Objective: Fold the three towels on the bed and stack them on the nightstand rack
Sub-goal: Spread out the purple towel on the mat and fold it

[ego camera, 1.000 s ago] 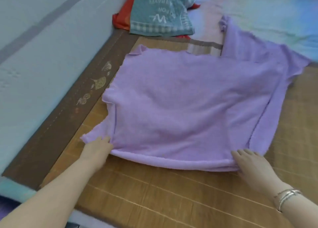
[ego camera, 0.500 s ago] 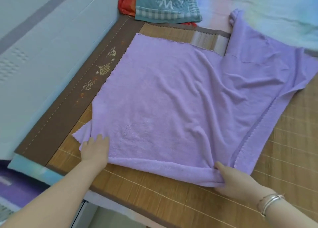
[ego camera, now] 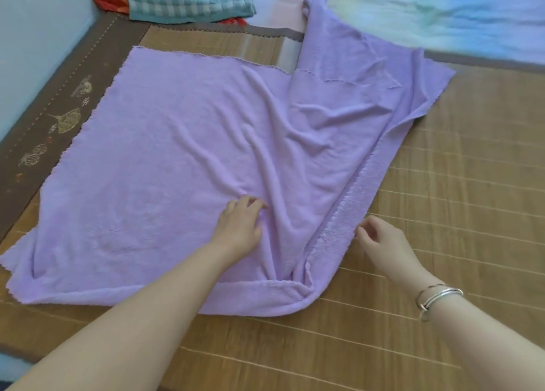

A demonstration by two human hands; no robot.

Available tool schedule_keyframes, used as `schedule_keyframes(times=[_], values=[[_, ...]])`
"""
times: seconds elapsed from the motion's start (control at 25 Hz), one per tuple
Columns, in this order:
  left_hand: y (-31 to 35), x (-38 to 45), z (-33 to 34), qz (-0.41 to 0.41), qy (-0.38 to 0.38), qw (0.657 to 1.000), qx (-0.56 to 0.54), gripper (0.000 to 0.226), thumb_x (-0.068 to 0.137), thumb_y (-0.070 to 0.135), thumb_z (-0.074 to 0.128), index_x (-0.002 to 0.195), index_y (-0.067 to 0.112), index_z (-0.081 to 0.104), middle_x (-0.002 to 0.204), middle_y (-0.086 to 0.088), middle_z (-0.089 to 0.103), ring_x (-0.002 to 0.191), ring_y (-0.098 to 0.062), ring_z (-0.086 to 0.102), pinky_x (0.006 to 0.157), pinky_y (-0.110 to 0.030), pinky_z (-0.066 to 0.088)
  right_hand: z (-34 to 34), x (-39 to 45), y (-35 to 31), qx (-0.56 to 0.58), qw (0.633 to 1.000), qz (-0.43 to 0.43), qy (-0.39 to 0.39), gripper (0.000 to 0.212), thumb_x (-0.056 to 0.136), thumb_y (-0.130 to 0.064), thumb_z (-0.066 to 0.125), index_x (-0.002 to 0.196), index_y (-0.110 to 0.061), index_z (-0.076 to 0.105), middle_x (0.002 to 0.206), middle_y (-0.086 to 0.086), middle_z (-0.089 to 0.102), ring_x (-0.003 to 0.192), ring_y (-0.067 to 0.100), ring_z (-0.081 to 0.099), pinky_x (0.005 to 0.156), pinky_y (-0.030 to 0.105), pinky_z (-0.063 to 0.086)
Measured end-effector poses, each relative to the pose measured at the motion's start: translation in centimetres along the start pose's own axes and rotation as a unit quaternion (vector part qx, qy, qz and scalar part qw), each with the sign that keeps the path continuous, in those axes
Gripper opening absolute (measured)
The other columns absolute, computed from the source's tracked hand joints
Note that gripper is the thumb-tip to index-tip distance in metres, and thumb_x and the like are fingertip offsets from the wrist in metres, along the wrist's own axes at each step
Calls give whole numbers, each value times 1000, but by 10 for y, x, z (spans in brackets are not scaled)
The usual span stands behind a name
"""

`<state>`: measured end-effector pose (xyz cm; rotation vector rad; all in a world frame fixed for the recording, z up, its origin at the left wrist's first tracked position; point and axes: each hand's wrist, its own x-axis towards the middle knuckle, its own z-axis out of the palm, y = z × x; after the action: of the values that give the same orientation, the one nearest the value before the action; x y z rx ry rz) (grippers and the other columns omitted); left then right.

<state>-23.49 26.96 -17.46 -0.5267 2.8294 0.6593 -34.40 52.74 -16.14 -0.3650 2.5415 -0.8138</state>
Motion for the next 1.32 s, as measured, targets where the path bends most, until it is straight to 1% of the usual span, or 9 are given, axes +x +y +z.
schedule_keyframes(times=[0.2, 0.4, 0.52, 0.64, 0.8, 1.0, 1.08, 1.16, 1.32], values=[[48, 66, 27, 43, 41, 998, -4, 63, 89, 25, 54, 148, 20, 31, 158, -5, 21, 145, -31, 21, 119, -40, 16, -36, 76, 29, -101, 989, -74, 78, 41, 83, 1, 48, 119, -16, 59, 127, 8, 49, 115, 32, 48, 88, 43, 47], [51, 123, 38, -141, 1, 987, -78, 81, 91, 63, 36, 151, 32, -9, 161, 1, -11, 148, -27, -10, 119, -49, -2, -64, 163, 32, -325, 936, -121, 51, 67, 84, -2, 44, 145, -25, 33, 159, 0, 20, 147, 27, 13, 112, 44, 23], [57, 124, 48, -173, 3, 983, -53, 76, 93, 62, 28, 151, 32, -12, 160, 1, -17, 147, -24, -14, 117, -48, -8, -62, 194, 36, -388, 890, -214, 110, 44, 82, 0, 39, 122, -9, 54, 126, 14, 57, 127, 34, 46, 110, 45, 26], [58, 126, 50, -184, -8, 982, -35, 77, 92, 65, 24, 151, 31, -12, 160, 2, -19, 147, -25, -15, 116, -48, -9, -78, 194, 44, -405, 867, -256, 138, 23, 68, 8, 57, 87, -5, 59, 77, 16, 65, 80, 36, 63, 79, 41, 46], [59, 126, 45, -187, -32, 982, -21, 78, 91, 67, 23, 151, 30, -10, 160, 1, -19, 147, -24, -14, 116, -48, -8, -108, 121, 74, -455, 867, -184, -86, 17, 81, -9, 54, 98, -14, 54, 85, 10, 67, 81, 34, 63, 62, 34, 34], [67, 122, 31, -184, -25, 983, 13, 72, 94, 53, 39, 152, 22, 11, 162, -4, 2, 148, -28, 5, 116, -53, 11, -116, 26, 79, -138, 913, 29, -384, 10, 76, -28, 58, 85, -26, 55, 72, -6, 65, 63, 11, 58, 59, 26, 44], [83, 123, 23, -182, 85, 980, 15, 55, 92, 31, 49, 140, 10, 36, 150, -16, 31, 138, -35, 29, 111, -53, 24, -120, 31, 87, -17, 951, 39, -306, 7, 75, -22, 54, 80, -18, 58, 74, -3, 68, 65, 14, 59, 59, 28, 47], [109, 125, 19, -96, 181, 978, 46, 47, 84, 15, 55, 129, 6, 48, 134, -20, 46, 117, -41, 45, 103, -50, 33, -131, 54, 101, 17, 996, 40, -78, 9, 76, -20, 54, 80, -14, 58, 82, 2, 68, 72, 18, 60, 66, 35, 50], [188, 136, 27, 110, 80, 990, -25, 48, 85, 34, 63, 131, 23, 52, 132, -1, 47, 106, -28, 56, 91, -44, 44, -152, 101, 135, -20, 985, 95, 143, 41, 87, -23, 58, 125, -15, 48, 125, 13, 46, 105, 33, 54, 90, 40, 46]])
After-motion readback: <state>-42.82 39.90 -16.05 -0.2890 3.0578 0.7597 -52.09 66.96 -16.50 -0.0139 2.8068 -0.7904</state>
